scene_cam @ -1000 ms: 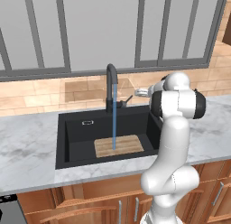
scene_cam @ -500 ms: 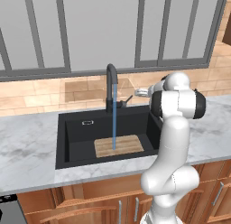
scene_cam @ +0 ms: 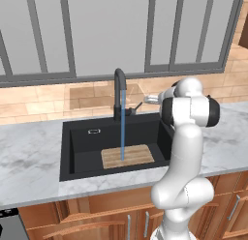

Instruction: Turn on the sink faucet with hot water and rinse the cutting board for ten seconds, then turn off the faucet. Push the cutting board to reach the water if necessary.

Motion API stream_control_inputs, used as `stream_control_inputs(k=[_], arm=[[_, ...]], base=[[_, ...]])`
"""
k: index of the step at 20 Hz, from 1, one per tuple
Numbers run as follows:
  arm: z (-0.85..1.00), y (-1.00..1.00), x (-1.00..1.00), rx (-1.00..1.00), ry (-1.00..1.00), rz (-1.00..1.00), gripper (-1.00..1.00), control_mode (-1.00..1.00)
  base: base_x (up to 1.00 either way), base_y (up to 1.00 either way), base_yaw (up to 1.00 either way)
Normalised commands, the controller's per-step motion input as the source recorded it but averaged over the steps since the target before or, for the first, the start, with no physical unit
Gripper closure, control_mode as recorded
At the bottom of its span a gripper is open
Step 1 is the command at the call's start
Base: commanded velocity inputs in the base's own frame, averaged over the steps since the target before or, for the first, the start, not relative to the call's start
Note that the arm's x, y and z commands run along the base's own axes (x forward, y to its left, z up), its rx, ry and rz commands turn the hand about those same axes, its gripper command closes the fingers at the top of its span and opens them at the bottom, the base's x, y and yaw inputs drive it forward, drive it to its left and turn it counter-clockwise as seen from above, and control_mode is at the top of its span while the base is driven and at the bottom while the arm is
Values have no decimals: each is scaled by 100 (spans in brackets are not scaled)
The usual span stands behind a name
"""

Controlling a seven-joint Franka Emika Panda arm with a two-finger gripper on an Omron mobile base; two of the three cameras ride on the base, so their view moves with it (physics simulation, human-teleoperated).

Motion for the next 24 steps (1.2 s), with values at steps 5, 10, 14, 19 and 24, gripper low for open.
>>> stream_control_inputs(k=[5,10,14,19,24], arm=[[-14,0,14,0,0,0,-100,-100],[-10,0,17,0,0,0,-100,-100],[-5,0,20,0,0,0,-100,-100],[-1,-3,23,1,0,0,-100,-100],[-6,-4,23,3,0,0,-100,-100]], base=[[0,0,0],[0,0,0],[0,0,0],[0,0,0],[0,0,0]])
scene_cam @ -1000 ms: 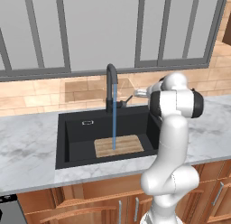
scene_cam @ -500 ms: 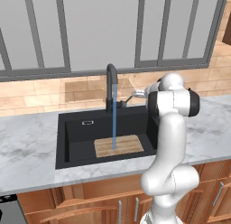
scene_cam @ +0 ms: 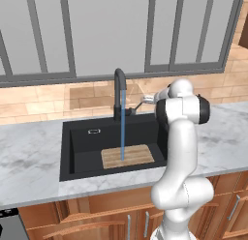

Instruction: Turn on the sink faucet with hot water and rinse the cutting board for ten seconds, then turn off the faucet. Push the cutting board to reach the water if necessary.

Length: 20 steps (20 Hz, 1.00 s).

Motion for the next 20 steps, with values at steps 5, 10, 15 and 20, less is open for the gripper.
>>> stream_control_inputs(k=[5,10,15,20], arm=[[-18,-5,17,2,0,0,-100,-100],[-19,-15,19,3,0,0,-100,-100],[-17,-13,22,2,0,0,-100,-100],[-19,-4,16,0,0,0,-100,-100]], base=[[0,0,0],[0,0,0],[0,0,0],[0,0,0]])
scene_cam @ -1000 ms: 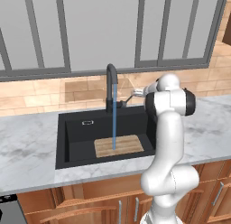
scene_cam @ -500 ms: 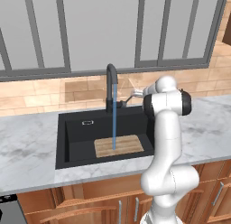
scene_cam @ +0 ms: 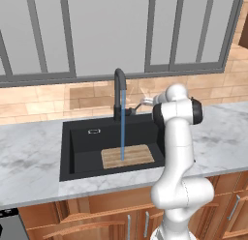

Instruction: Turn on the sink faucet with hot water and rinse the cutting board for ten seconds, then turn off the faucet. Push the cutting board to reach the water if necessary.

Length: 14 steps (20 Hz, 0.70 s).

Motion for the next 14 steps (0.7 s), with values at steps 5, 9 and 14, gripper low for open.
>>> stream_control_inputs(k=[5,9,14], arm=[[-15,0,13,0,0,0,-100,-100],[0,0,8,0,0,0,-100,-100],[-1,0,11,0,0,0,-100,-100]], base=[[0,0,0],[0,0,0],[0,0,0]])
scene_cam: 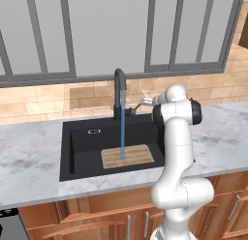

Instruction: Turn on the sink faucet with hot water and rinse the cutting board for ten seconds, then turn off the faucet. Push the cutting board to reach the water if necessary.

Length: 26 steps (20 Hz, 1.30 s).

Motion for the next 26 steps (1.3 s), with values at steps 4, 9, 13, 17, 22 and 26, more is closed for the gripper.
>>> stream_control_inputs(k=[4,9,13,17,22,26], arm=[[0,0,13,0,0,0,-100,-100],[-1,0,15,0,0,0,-100,-100],[-11,0,1,0,2,0,-100,-100],[-17,4,0,0,4,0,-100,-100],[-21,9,0,0,9,0,-100,-100],[-14,27,0,0,5,0,-100,-100]], base=[[0,0,0],[0,0,0],[0,0,0],[0,0,0],[0,0,0],[0,0,0]])
